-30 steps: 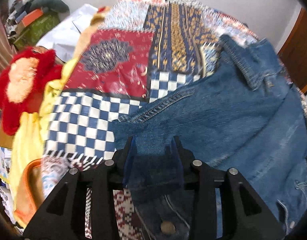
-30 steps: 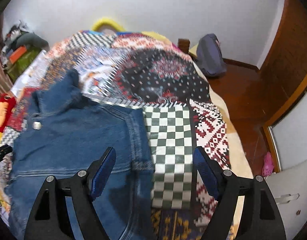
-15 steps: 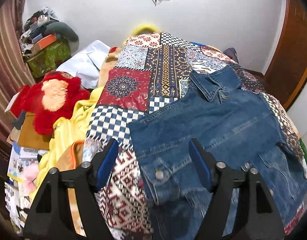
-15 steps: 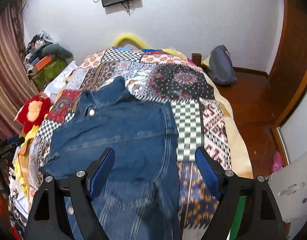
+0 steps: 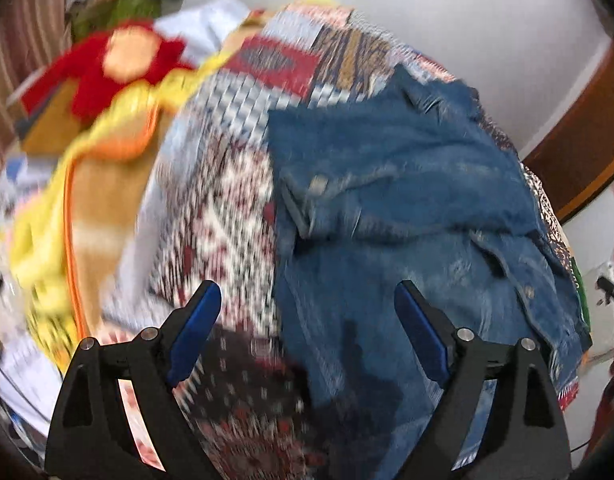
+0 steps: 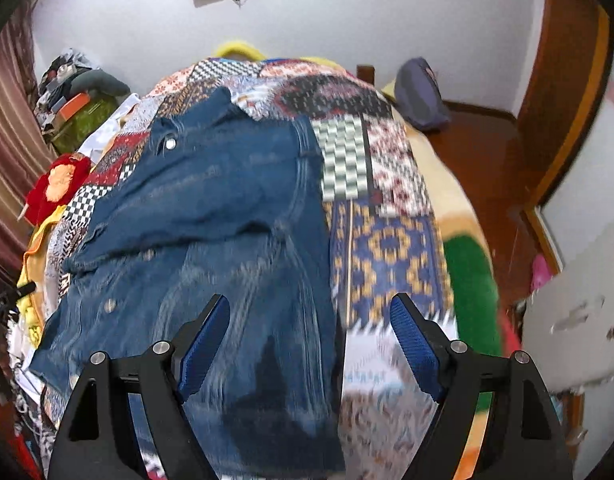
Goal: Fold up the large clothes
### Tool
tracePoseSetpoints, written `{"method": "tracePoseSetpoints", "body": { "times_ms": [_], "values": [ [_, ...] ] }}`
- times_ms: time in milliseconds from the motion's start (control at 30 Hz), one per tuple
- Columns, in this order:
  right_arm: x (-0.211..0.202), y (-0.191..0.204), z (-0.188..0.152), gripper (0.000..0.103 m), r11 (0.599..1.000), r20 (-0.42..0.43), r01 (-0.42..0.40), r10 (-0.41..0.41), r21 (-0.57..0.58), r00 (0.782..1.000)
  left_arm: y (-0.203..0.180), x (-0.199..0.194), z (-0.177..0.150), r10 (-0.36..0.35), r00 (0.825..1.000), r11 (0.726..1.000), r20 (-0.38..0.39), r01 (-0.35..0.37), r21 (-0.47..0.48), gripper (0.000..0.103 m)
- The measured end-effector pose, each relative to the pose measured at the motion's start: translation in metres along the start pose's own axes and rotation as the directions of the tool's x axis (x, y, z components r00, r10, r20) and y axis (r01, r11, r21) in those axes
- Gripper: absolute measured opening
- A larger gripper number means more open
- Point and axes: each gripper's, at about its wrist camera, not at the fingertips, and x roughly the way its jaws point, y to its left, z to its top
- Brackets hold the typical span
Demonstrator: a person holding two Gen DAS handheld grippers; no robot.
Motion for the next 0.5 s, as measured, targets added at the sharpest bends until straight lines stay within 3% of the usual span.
{"method": "tracePoseSetpoints", "body": {
  "times_ms": [100,267,500],
  "values": [
    [0.003,-0.009,-0.02,0.081,0.999,-0.036,-0.017,0.018,0.048,0.999,0.009,0.004,-0.021,-0.015,0.999,0.998,-0.042,0.012,-0.066,0.088],
    [0.01,-0.019,-0.051,0.081,0.987,-0.087,-0.065,0.079,0.148,0.993,0.014,0.003,-0.054,-0.103,0.992,0.981,-0.07,0.09,-0.17,0.088],
    [0.009,-0.024,-0.077,0.081,0.973,-0.1,-0.091,0.115,0.214,0.988,0.01,-0.008,-0.078,-0.222,0.971,0.952,-0.088,0.196,-0.234,0.088]
  ]
}}
